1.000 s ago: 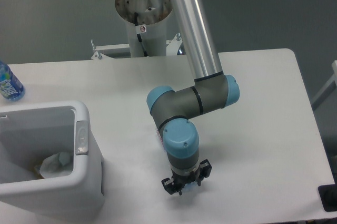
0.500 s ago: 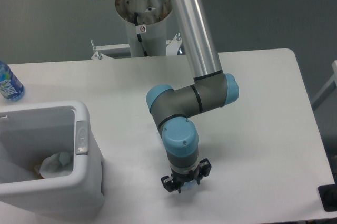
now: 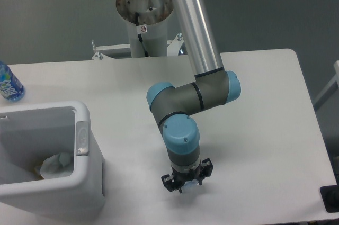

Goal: Place the trash in the trash can
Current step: 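Lower the gripper around the bottle's middle and close on it, then lift the bottle and carry it over the trash bin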

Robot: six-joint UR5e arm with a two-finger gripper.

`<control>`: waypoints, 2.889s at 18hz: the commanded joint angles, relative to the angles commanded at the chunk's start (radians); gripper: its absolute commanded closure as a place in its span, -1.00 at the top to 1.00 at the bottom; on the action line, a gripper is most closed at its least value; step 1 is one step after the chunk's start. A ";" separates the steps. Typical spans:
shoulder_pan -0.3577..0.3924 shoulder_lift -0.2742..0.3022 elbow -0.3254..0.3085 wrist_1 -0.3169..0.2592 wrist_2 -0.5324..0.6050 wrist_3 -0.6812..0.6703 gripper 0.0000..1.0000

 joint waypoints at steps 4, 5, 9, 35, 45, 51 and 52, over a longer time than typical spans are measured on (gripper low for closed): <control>0.000 0.032 0.031 0.002 -0.009 0.000 -0.23; 0.002 0.041 0.043 0.003 -0.011 -0.002 -0.22; 0.024 0.097 0.115 0.003 -0.082 -0.014 -0.23; 0.109 0.304 0.304 0.038 -0.515 -0.210 -0.23; -0.043 0.330 0.299 0.038 -0.508 -0.219 -0.23; -0.118 0.295 0.302 0.167 -0.508 -0.218 -0.23; -0.132 0.293 0.301 0.169 -0.508 -0.218 -0.23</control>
